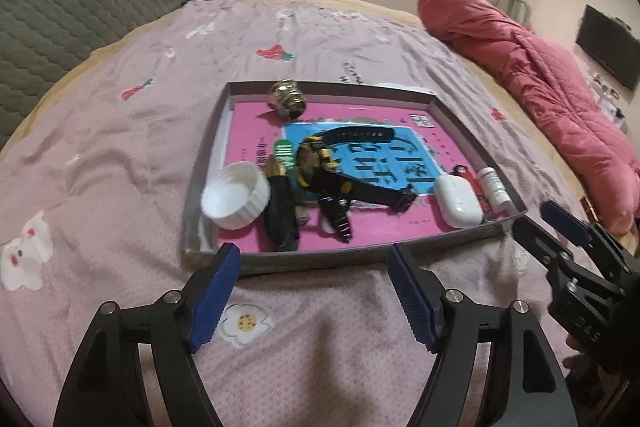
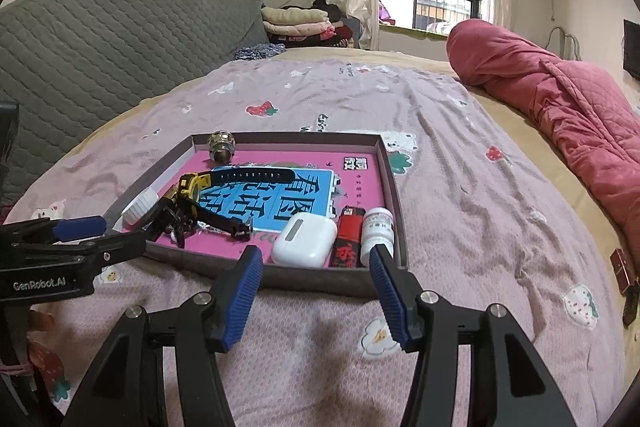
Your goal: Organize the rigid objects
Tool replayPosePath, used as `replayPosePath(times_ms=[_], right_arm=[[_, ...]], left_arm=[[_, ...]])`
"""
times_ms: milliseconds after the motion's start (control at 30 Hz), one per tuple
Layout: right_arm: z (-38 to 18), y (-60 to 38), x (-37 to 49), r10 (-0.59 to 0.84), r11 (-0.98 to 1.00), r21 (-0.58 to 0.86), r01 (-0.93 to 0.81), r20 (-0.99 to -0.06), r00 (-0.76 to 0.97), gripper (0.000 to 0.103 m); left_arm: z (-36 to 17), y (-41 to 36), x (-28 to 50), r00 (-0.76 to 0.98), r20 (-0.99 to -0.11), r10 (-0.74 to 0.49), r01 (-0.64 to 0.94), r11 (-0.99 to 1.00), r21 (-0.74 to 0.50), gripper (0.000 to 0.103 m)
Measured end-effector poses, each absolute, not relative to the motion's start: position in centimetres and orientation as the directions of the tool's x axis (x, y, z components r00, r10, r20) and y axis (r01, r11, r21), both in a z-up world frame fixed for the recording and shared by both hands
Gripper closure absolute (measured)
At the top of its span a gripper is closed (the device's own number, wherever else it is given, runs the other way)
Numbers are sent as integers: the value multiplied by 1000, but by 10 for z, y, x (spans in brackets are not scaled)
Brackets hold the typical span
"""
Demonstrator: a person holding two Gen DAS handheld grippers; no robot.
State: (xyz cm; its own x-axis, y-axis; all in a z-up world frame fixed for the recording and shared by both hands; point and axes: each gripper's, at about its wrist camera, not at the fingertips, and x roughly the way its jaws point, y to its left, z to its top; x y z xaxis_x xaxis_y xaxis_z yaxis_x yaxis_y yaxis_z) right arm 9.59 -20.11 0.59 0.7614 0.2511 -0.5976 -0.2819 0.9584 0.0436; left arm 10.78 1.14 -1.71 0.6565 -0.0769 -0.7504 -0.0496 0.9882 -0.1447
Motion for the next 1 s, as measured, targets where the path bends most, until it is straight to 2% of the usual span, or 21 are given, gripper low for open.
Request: replayPosePath(times_ms=[200, 500, 767, 1000], right_arm=[[6, -201, 85, 238, 961, 35, -273, -605, 760, 48], [9, -202, 69, 212, 967, 18, -253, -608, 766, 48], [5, -206, 54, 210, 974, 65, -219, -633, 745, 47], [1, -197, 42, 196, 970, 20, -240, -647, 737, 47]], left_arm=[[-17, 19, 99, 640, -767, -37, -95, 987, -128, 26], [-9, 7, 77, 651, -756, -69, -51, 990, -134, 26], [-17, -5, 54, 624, -778, -67, -65, 988, -137, 26], [-18, -11, 43, 620, -782, -65, -65, 989, -134, 26]])
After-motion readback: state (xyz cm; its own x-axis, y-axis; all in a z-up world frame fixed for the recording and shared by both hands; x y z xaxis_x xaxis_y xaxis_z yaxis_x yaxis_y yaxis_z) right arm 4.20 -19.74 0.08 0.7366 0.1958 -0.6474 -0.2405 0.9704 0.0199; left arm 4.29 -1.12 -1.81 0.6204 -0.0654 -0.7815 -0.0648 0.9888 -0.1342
